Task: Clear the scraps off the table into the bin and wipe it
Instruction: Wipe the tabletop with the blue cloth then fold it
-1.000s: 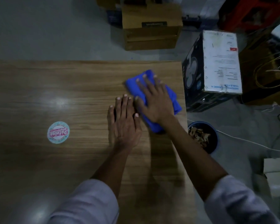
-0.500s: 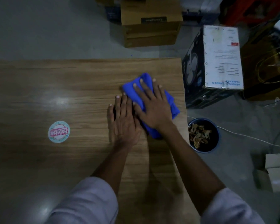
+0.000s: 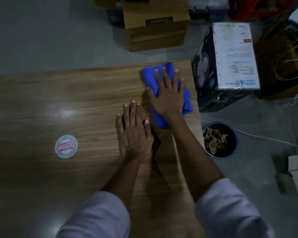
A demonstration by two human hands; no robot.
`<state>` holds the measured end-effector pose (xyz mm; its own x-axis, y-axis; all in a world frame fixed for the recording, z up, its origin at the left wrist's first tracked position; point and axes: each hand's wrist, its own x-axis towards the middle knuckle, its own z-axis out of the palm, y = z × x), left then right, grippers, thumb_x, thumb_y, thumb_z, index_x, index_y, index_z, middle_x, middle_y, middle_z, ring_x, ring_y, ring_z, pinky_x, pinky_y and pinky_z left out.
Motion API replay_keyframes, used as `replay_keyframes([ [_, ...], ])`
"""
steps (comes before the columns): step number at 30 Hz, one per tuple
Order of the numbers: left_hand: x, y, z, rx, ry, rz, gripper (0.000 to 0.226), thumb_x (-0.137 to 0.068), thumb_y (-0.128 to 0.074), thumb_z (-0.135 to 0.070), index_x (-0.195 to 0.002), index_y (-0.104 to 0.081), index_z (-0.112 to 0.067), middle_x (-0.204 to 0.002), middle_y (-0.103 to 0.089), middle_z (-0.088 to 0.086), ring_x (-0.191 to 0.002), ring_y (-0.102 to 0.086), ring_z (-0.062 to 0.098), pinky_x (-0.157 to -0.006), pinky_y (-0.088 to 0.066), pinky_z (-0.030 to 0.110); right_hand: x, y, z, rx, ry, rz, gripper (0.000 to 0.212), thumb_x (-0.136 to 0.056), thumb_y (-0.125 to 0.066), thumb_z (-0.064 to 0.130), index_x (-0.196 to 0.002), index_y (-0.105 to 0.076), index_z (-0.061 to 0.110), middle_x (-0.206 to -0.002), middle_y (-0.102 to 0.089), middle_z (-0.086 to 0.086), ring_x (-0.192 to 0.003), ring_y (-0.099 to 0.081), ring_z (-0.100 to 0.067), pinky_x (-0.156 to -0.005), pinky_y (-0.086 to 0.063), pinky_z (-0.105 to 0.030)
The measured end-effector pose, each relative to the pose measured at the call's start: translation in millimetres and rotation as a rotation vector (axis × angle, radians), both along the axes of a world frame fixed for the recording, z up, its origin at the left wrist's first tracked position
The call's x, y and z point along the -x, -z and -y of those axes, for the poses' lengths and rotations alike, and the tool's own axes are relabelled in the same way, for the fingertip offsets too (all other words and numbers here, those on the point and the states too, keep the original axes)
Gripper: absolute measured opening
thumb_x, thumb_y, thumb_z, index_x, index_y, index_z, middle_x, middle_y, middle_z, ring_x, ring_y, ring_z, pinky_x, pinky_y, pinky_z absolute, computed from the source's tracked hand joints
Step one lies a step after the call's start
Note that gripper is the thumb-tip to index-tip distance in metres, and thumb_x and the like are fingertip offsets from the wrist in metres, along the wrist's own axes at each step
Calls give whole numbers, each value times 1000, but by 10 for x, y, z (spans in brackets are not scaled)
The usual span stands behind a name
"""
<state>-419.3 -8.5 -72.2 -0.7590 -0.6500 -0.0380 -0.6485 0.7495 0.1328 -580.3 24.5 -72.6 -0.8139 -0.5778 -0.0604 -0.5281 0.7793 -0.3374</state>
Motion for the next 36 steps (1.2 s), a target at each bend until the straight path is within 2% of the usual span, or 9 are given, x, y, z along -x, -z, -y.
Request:
replay_keyframes([
  [2, -5, 0, -2, 7, -2, 2, 62, -102, -27, -36, -160, -23, -13, -169, -16, 4, -157, -7, 21, -124, -14, 50, -93, 30, -213, 36, -388, -46, 69, -99, -30, 63, -161, -24, 32, -169, -17, 5, -157, -2, -29, -125, -4, -54],
  [4, 3, 1, -2, 6, -2, 8, 62, -103, -26, -37, -160, -23, -12, -169, -16, 4, -157, -7, 22, -124, -14, 51, 132, 34, -452, 53, -561, -49, 67, -99, -36, 66, -159, -28, 37, -168, -21, 10, -158, -4, -24, -126, -5, -52],
  [11, 3, -7, 7, -16, 3, 6, 63, -103, -24, -38, -162, -16, -14, -170, -8, 2, -157, -2, 21, -125, -12, 50, 528, -1, -225, -41, 256, 8, 70, -99, -24, 65, -162, -11, 36, -171, -2, 5, -156, 6, -35, -125, 2, -58],
  [16, 14, -22, -6, -10, 1, 5, 64, -101, -29, -35, -160, -23, -10, -168, -19, 5, -157, -7, 23, -123, -16, 52, -152, 38, -41, 17, -411, -94, 64, -100, -29, 59, -159, -28, 33, -168, -22, 4, -157, -8, -32, -125, -9, -55],
  [18, 22, -23, -6, -13, -1, 15, 63, -102, -27, -36, -160, -23, -11, -169, -16, 5, -157, -5, 23, -124, -15, 51, 9, 37, -169, 47, -495, -83, 62, -102, -28, 60, -159, -28, 35, -168, -23, 7, -157, -8, -28, -125, -9, -53],
  [25, 19, -32, -2, -9, 3, 31, 63, -103, -26, -37, -161, -18, -13, -170, -8, 2, -157, -3, 21, -124, -13, 50, 423, -19, 101, -16, 242, -9, 67, -102, -24, 61, -162, -12, 33, -171, -6, 3, -157, 5, -33, -126, 3, -54],
  [29, 19, -59, -11, -2, 2, 61, 61, -103, -26, -35, -159, -26, -10, -169, -15, 6, -157, -4, 23, -123, -14, 51, -116, 9, 189, 5, -304, -39, 65, -102, -26, 62, -160, -23, 35, -169, -17, 6, -157, -4, -30, -125, -7, -55],
  [31, 22, -63, -18, -26, -3, 46, 62, -103, -26, -36, -160, -22, -11, -170, -10, 4, -157, -1, 22, -124, -13, 51, 44, 36, 32, 34, -376, -43, 63, -101, -28, 64, -159, -27, 38, -168, -21, 9, -157, -5, -28, -125, -8, -56],
  [36, 17, -44, 0, -35, 9, 48, 64, -103, -20, -38, -162, -13, -14, -171, -3, 2, -157, 2, 21, -125, -11, 50, 476, 1, -24, -14, 313, -3, 67, -101, -25, 65, -161, -17, 37, -170, -9, 7, -157, 3, -31, -126, 2, -54],
])
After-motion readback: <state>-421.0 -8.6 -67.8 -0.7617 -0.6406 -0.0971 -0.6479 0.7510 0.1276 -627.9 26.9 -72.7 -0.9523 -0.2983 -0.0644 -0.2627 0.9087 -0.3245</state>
